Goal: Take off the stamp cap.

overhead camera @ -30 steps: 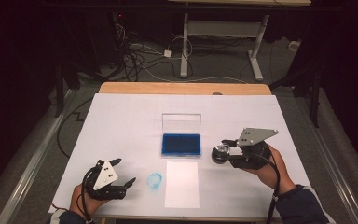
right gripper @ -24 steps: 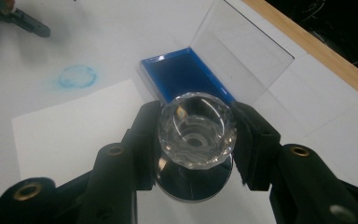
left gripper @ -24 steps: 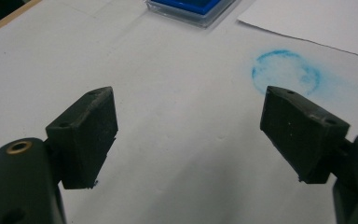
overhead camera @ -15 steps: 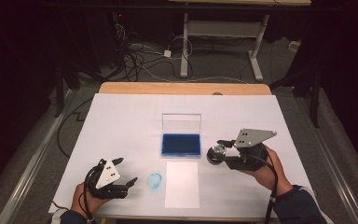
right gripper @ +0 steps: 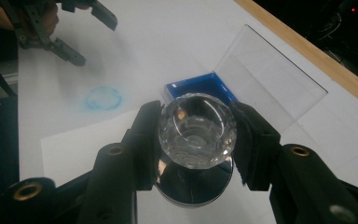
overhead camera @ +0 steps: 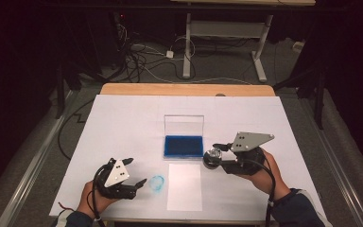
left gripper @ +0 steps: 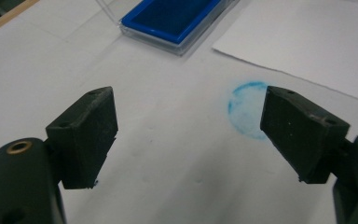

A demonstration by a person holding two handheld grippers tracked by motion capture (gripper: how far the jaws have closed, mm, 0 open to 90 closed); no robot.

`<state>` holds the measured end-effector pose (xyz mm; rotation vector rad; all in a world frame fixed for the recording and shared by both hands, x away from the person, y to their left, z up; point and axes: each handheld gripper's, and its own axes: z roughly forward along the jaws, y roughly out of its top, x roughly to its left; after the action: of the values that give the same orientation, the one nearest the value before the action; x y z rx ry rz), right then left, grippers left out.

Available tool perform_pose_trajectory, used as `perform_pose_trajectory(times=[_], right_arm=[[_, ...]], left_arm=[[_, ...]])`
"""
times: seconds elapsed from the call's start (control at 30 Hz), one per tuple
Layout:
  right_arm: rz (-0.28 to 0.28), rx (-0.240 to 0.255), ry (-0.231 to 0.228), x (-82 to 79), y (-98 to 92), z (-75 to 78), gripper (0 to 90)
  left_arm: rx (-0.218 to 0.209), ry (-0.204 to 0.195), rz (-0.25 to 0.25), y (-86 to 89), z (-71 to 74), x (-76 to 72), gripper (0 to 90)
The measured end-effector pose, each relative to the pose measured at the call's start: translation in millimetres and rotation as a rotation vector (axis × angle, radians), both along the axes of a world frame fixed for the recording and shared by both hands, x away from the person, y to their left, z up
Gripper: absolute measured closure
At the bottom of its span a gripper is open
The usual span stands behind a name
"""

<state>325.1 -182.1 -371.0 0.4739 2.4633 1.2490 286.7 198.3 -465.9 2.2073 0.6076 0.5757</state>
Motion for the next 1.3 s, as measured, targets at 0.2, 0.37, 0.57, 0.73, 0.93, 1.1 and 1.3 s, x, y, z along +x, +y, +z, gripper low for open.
perform_pose_trajectory(times=[0.2,0.37,0.57,0.73,0.93,1.1,1.3], right_arm=[[0.042,0.017,-0.002,-4.9,12.7,0.1,56.7],[0.083,0.038,0.001,-10.2,23.4,-1.6,56.7],[0.11,0.052,0.003,-14.9,31.6,-3.2,56.7],[0.134,0.055,0.009,-19.0,40.1,-5.7,56.6],[0.155,0.063,0.016,-22.0,48.0,-9.6,56.6],[0.159,0.067,0.016,-23.8,51.2,-11.6,56.6],[0.167,0.079,0.018,-25.3,54.1,-14.0,56.6]], left_arm=[[-0.002,0.025,-0.067,-25.5,4.4,3.7,17.8],[-0.041,0.064,-0.121,-46.2,6.2,7.5,17.5],[-0.094,0.089,-0.17,-67.7,7.9,10.6,15.9],[-0.107,0.112,-0.212,-83.8,6.4,12.2,15.2],[-0.12,0.108,-0.248,-97.6,7.3,11.6,15.3],[-0.143,0.108,-0.262,-103.2,8.7,11.6,16.8],[-0.175,0.118,-0.255,-105.4,7.0,13.6,20.9]])
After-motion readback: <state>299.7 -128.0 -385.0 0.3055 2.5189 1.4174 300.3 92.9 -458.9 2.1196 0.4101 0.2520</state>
